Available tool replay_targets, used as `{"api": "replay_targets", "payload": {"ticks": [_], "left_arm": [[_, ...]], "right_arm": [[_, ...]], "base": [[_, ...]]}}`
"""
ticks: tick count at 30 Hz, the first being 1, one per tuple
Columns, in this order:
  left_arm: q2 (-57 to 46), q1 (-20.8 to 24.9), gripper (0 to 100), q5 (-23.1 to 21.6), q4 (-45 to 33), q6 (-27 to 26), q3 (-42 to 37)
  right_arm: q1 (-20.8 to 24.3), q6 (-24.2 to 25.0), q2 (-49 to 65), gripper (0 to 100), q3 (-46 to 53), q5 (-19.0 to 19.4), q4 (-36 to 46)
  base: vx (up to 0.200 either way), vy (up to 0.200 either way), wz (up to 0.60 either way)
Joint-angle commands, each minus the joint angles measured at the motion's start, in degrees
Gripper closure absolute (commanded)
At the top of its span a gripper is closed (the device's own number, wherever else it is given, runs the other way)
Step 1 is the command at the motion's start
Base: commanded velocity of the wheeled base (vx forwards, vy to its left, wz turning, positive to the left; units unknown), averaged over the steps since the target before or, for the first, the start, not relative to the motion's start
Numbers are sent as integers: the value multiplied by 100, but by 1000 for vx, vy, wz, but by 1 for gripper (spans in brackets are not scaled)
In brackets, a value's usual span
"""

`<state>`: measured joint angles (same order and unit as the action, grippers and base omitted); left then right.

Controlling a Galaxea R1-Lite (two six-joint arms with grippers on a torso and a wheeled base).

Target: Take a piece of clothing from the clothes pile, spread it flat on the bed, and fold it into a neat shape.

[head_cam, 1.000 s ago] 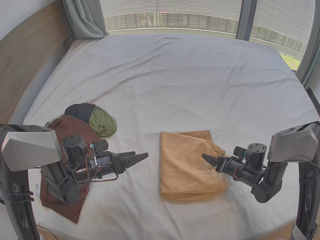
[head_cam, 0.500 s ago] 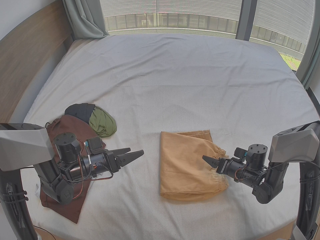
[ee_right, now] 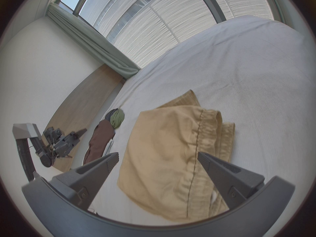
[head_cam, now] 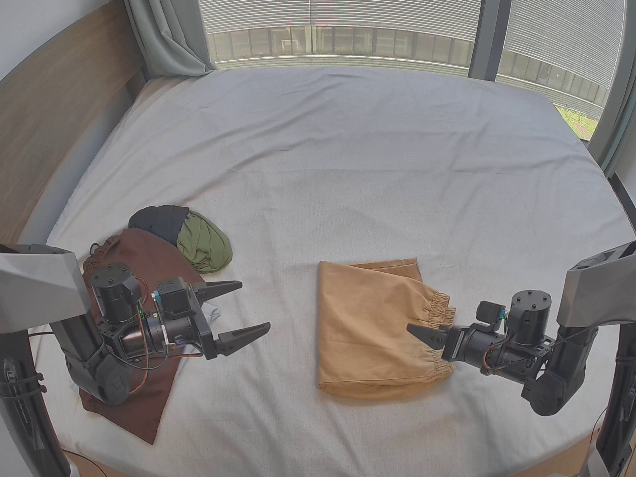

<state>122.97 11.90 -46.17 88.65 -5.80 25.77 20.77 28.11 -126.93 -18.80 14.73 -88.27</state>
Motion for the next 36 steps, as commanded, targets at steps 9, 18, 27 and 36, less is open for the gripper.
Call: {"api": "replay_targets", "payload": {"ticks": [9,18,27,36], "left_arm": [[-18,-276,0,-630,3,-685,42],[-97,-328,0,-622,3,-694,24],[-71,-320,0,-630,-6,-659,60],[-45,-285,0,-604,3,-668,-2]], "right_arm": [[-3,-254,283,0,702,109,3],[-65,-464,81,0,957,101,3],[-223,-526,-333,0,895,101,-6],[-434,-526,-667,0,746,109,-6]], "base": [[0,0,0],[0,0,0],[0,0,0],[0,0,0]]}}
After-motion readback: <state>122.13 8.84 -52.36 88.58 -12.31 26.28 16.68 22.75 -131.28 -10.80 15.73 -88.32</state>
